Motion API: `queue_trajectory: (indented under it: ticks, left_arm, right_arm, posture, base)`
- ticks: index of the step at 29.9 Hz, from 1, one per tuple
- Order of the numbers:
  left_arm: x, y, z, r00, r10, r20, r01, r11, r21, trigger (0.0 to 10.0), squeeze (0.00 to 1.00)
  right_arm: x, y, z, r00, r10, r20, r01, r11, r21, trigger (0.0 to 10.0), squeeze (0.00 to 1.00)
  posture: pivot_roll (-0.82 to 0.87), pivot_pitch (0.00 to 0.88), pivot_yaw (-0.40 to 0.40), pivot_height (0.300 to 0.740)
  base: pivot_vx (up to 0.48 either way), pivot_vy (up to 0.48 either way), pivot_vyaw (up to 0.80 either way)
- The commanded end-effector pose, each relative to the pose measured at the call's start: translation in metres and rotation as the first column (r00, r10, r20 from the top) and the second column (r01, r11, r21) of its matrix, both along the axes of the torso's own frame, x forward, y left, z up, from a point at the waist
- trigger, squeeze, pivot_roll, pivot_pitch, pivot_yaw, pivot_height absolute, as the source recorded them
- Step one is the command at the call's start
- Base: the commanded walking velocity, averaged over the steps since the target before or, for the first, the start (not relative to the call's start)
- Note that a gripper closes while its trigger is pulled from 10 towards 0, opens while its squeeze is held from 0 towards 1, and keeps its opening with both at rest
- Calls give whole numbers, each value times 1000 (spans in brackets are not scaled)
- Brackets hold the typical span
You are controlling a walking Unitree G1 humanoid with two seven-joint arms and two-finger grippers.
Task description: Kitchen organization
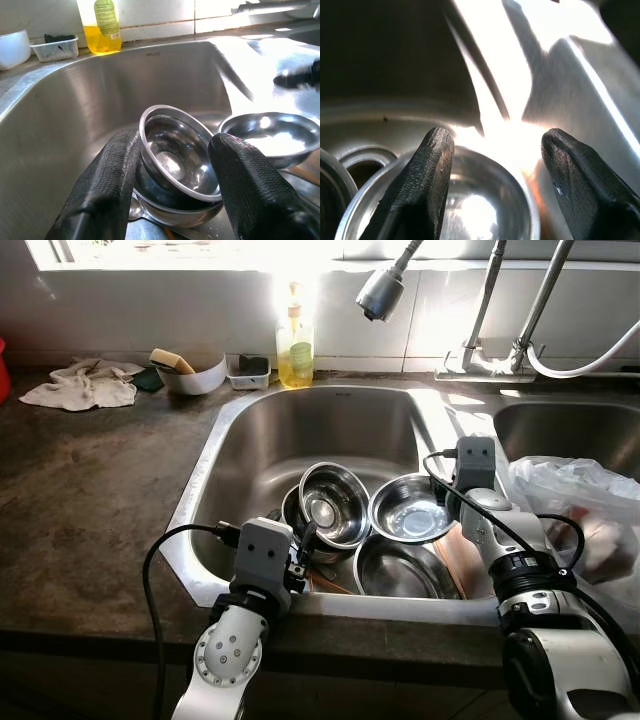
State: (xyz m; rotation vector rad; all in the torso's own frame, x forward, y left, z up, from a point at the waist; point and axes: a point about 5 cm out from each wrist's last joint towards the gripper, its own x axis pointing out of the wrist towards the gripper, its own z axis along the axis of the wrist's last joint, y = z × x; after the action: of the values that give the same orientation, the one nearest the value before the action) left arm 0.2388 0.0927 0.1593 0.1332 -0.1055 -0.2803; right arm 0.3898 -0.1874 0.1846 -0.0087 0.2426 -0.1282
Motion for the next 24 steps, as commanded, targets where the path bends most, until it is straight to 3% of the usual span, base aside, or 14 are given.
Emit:
queue_trajectory:
  ticks: [1, 6, 10, 11, 13, 17, 20, 24]
  left_arm:
    - [2, 0, -3, 1000, 4, -16, -4, 1000, 5, 10000, 0]
    - [6, -1, -3, 1000, 5, -10, -5, 1000, 1, 10000, 0]
    - [8, -1, -4, 1000, 3, -7, -3, 1000, 0, 10000, 0]
    - [9, -1, -4, 1000, 2, -6, -2, 1000, 0, 10000, 0]
    - [10, -1, -4, 1000, 0, -4, 0, 1000, 0, 10000, 0]
    - [11, -4, -3, 1000, -13, 4, 13, 1000, -5, 10000, 0]
    - [11, -5, -2, 1000, -25, 6, 25, 1000, -5, 10000, 0]
    - [10, -5, -2, 999, -39, 9, 39, 999, -1, 10000, 0]
  right_arm:
    - [-3, 2, 9, 998, 2, 59, -1, 1000, -12, 10000, 0]
    - [-16, 13, 27, 984, 15, 175, -6, 999, -49, 10000, 0]
    - [-30, 15, 38, 958, -35, 285, 61, 995, -83, 10000, 0]
    - [-35, 17, 41, 946, -6, 324, 16, 999, -28, 10000, 0]
    - [-42, 19, 46, 927, 25, 375, -9, 999, -46, 10000, 0]
    - [-70, 22, 41, 903, 117, 413, -47, 983, -176, 10000, 0]
    - [-88, 30, 38, 880, 175, 443, -138, 984, -114, 10000, 0]
    - [-108, 36, 32, 865, 195, 463, -162, 981, -110, 10000, 0]
  posture:
    - [88, 111, -24, 740]
    - [72, 91, -22, 740]
    - [62, 81, -15, 740]
    - [57, 75, -12, 740]
    - [53, 72, -10, 740]
    - [46, 61, -7, 740]
    - [40, 53, -2, 740]
    - [38, 42, -2, 740]
  base:
    - [0, 0, 0]
    - [0, 0, 0]
    - [0, 0, 0]
    - [0, 0, 0]
    - [0, 0, 0]
    - [0, 0, 0]
    - [0, 0, 0]
    - [0, 0, 0]
